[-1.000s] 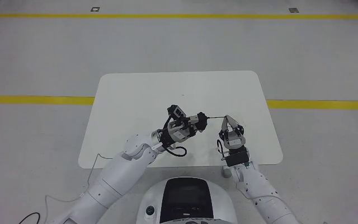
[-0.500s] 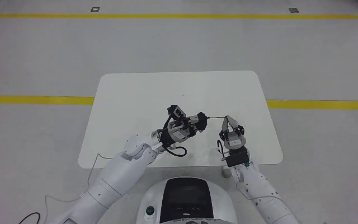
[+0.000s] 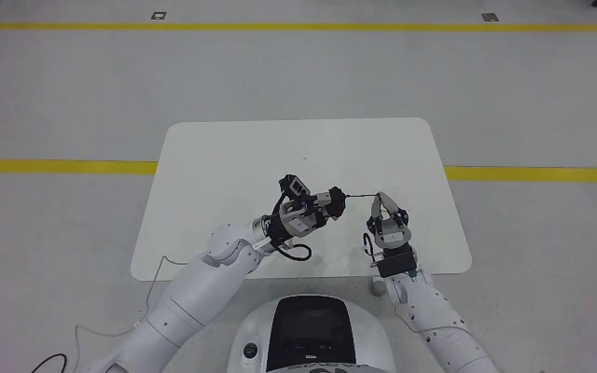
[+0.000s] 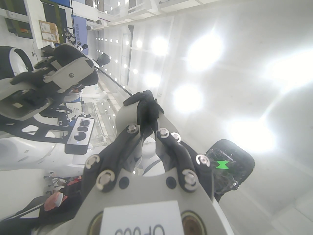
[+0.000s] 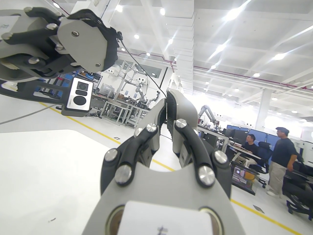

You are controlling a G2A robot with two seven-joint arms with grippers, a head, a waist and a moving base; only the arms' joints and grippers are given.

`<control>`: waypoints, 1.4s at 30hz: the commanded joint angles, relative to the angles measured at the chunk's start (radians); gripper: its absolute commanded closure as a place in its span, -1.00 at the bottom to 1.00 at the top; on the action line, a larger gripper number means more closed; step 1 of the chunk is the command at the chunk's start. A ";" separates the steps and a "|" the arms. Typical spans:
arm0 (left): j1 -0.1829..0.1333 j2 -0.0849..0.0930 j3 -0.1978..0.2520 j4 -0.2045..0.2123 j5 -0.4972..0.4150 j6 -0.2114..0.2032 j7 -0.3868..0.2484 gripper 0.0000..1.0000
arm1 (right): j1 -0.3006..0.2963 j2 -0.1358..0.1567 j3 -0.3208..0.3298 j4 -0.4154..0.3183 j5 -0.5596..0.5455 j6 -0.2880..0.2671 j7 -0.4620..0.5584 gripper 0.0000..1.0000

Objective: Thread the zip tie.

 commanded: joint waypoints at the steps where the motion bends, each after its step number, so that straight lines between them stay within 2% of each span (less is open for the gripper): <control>1: 0.000 0.000 0.000 0.000 0.000 0.000 0.000 1.00 | 0.000 0.000 0.001 0.000 0.000 0.000 0.000 1.00; 42: 0.000 0.000 0.000 0.000 0.000 0.000 0.000 1.00 | 0.008 0.002 0.001 0.014 0.001 0.002 0.015 1.00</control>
